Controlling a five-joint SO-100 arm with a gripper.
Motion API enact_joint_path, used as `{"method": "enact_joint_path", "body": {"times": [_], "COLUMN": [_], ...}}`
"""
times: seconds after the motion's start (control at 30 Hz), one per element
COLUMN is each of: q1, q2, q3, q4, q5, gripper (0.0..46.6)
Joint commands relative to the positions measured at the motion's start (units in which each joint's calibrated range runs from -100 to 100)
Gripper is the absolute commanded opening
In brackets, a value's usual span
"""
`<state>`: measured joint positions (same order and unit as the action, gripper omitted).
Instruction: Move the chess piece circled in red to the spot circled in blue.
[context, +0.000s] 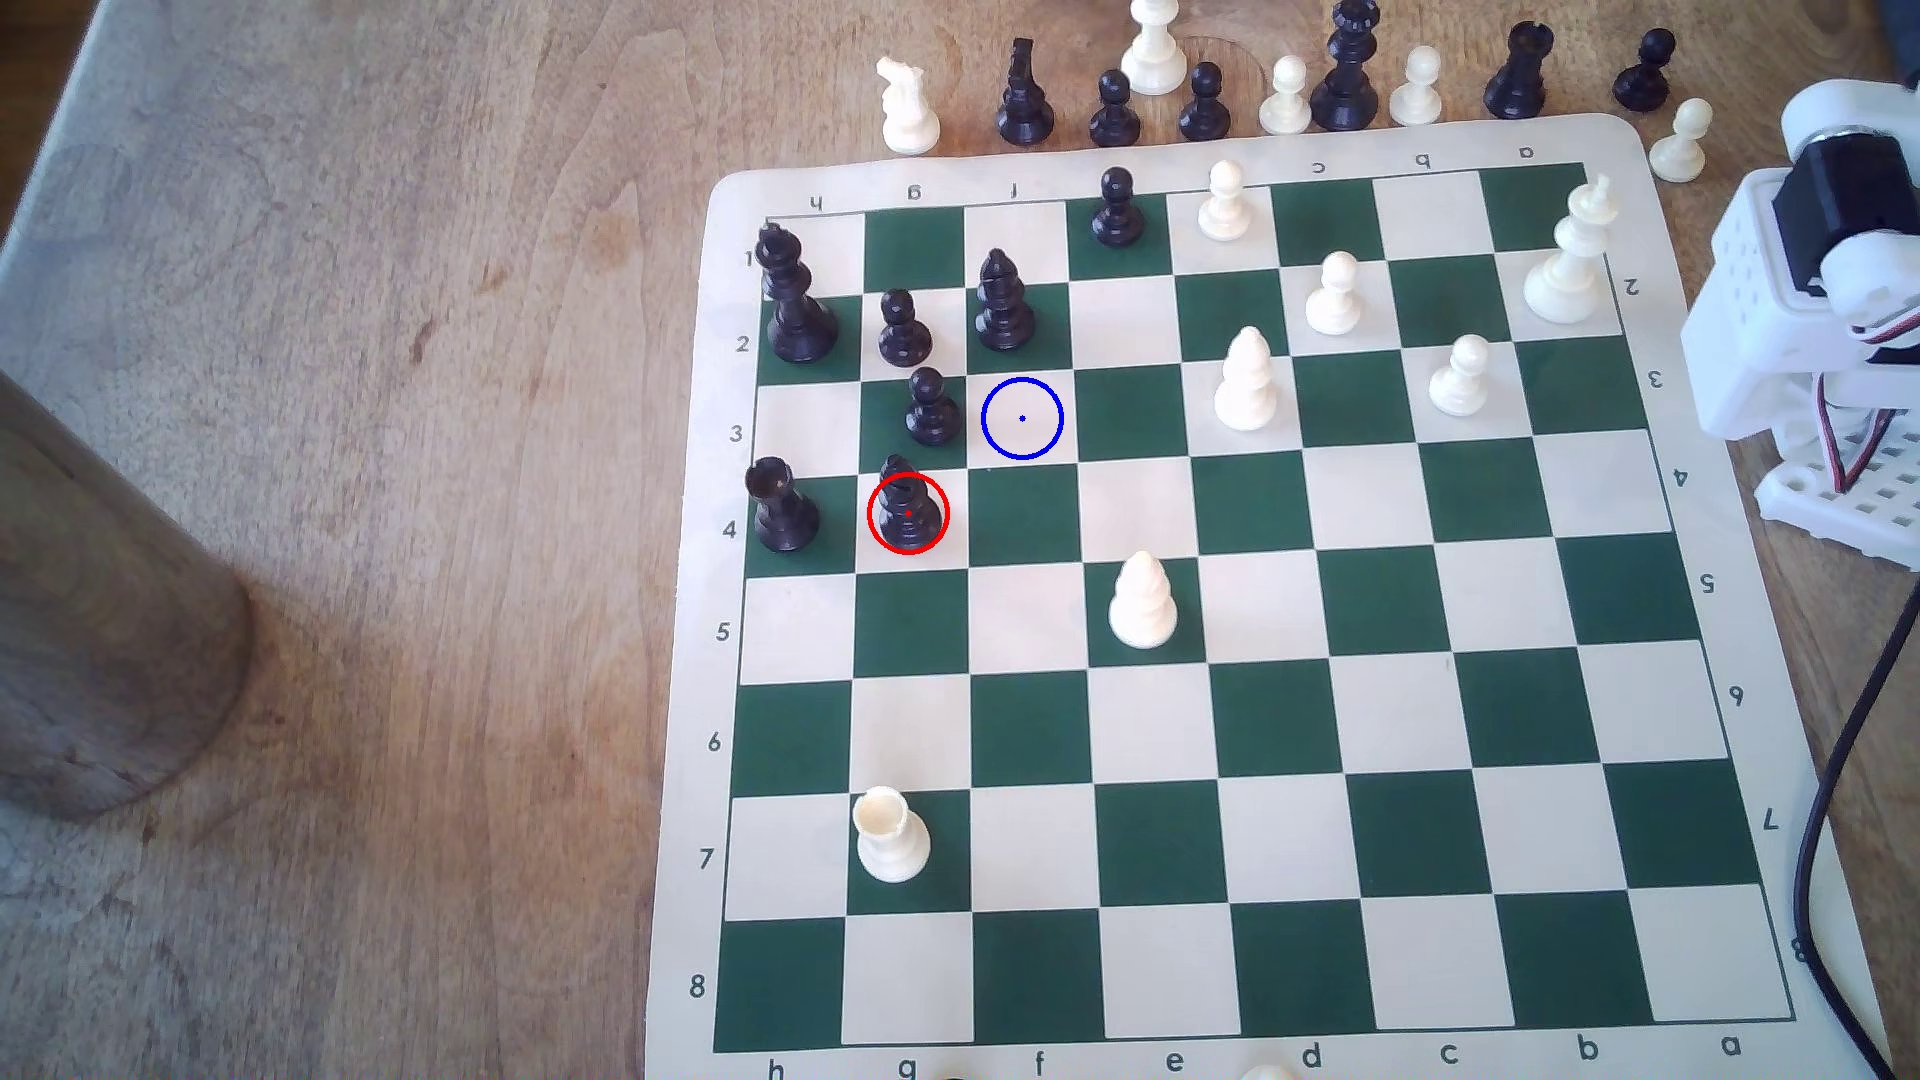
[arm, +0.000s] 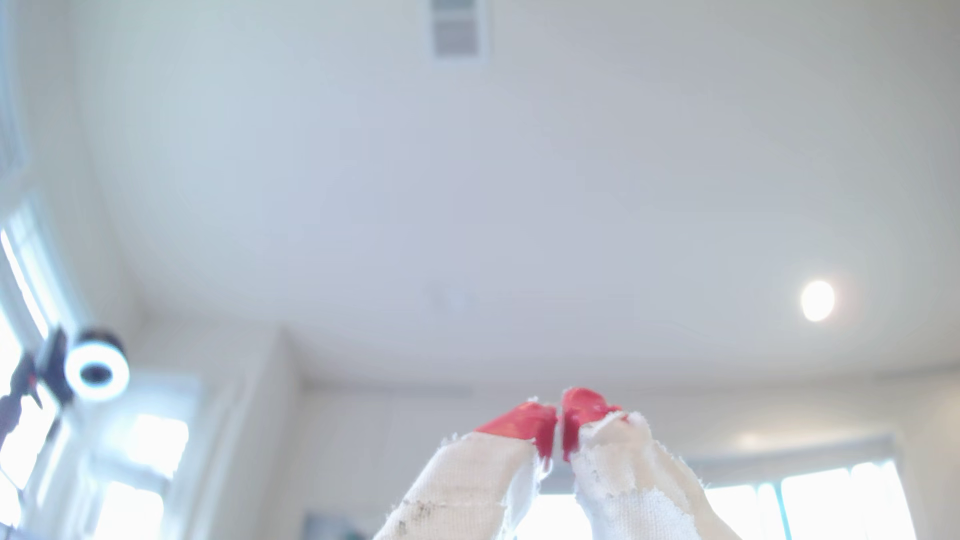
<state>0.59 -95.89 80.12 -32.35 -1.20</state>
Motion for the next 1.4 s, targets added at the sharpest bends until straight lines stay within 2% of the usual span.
{"method": "enact_joint_path", "body": {"times": [0.0, 0.03, 0.17, 0.43, 0.53, 0.6, 0.73, 0.83, 0.97, 1.07, 1.23, 1.37], "q1": [2.34, 3.20, 4.77, 5.16, 3.28, 0.78, -2.51, -4.15, -5.17, -6.03, -7.67, -8.22], "q2": [0.14, 0.14, 0.14, 0.73, 5.57, 8.29, 12.79, 19.66, 28.92, 35.79, 45.47, 49.21], "q3": [-9.58, -11.67, -17.29, -20.82, -23.09, -23.18, -23.64, -25.18, -31.98, -37.96, -44.03, -46.03], "q4": [25.31, 33.33, 46.68, 63.80, 72.32, 75.43, 78.13, 78.79, 80.18, 80.59, 82.96, 83.70], "q5": [-0.15, -0.15, -0.20, -0.20, 0.78, 2.39, 2.59, 1.61, -1.47, -4.35, -6.11, -7.81], "gripper": [0.2, 0.2, 0.2, 0.2, 0.2, 0.5, 1.4, 1.6, 2.1, 6.1, 7.0, 9.9]}}
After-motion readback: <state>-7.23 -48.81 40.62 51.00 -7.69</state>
